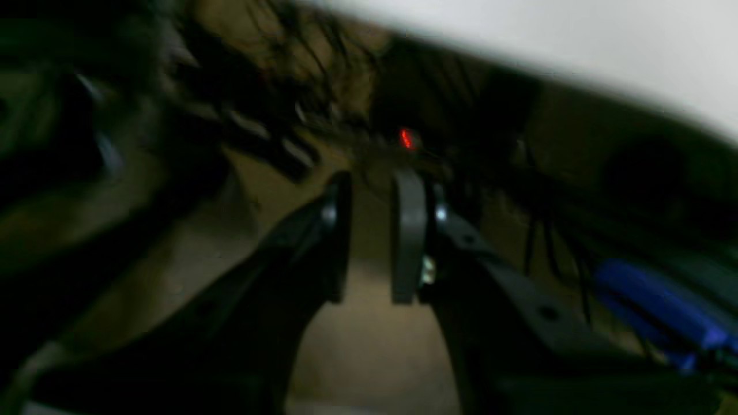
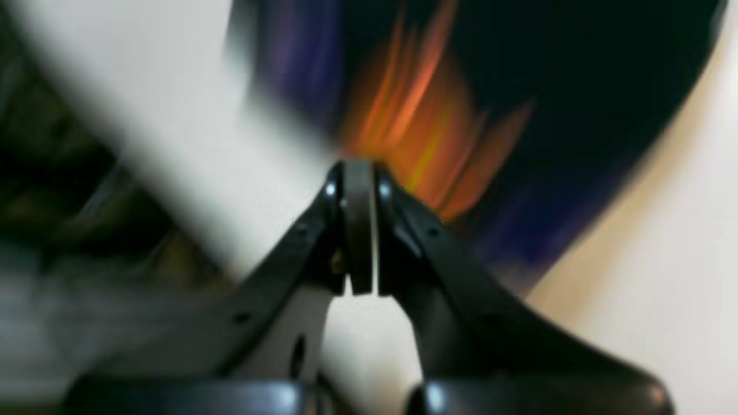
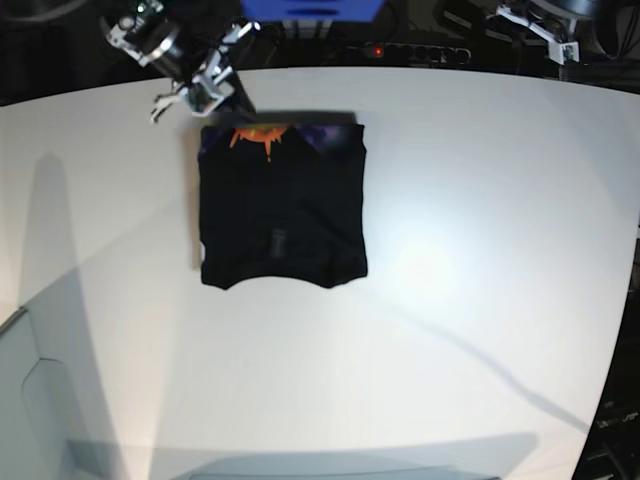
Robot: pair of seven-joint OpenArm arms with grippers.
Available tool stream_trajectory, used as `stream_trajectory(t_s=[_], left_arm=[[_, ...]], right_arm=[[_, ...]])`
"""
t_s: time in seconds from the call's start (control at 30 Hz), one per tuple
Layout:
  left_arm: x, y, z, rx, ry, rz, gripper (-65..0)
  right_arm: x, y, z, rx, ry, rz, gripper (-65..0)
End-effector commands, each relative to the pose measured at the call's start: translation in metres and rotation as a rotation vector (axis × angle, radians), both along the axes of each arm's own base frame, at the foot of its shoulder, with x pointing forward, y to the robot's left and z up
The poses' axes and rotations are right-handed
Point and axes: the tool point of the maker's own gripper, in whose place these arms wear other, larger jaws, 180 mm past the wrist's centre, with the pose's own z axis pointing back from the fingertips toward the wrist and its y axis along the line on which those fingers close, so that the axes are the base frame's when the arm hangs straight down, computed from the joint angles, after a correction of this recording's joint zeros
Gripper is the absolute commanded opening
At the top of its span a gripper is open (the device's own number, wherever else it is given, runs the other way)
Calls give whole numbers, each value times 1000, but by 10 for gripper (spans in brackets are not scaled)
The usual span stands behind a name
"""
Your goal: Fold the T-shirt properly
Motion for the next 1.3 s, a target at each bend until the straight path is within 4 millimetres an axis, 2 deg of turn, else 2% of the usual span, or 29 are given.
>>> stream_trajectory(t_s=[0.0,0.13,0.23,0.43,0.57,0.63,0.73,0.83,0.93,1.03,1.27], left_arm=[[7,11,11,38,-36,-14,-537],[7,12,12,43,-34,-19,-537],[8,14,12,48,-34,-21,-537],[0,13,3,26,-10,-6,-537],[-17,12,-12,-9,33,34,-545],[-23,13,-19,-20,39,56,-579],[-15,8,-24,-26,-21,57,-650],[-7,0,-31,-17,-47,-7,-647],[-14,-26,-60,-59,-14,-79,-648],[-17,-54,-94,-105,-3,-130,-648],[-46,-92,-159,-189,21,-104,-649]], right_arm=[[-7,-5,-5,-29,29,9,-650],[9,-8,-5,-65,14,12,-650],[14,-9,-6,-80,14,12,-650],[14,-38,-11,-134,30,-52,-650],[-14,-61,-23,-178,111,-95,-650],[-33,-69,-30,-196,164,-105,-650],[-63,-74,-35,-212,233,-102,-650],[-93,-87,-44,-247,318,-98,-650],[-115,-90,-52,-252,383,-98,-650],[-134,-96,-72,-250,461,-115,-650],[-178,-119,-148,-225,692,-197,-650]])
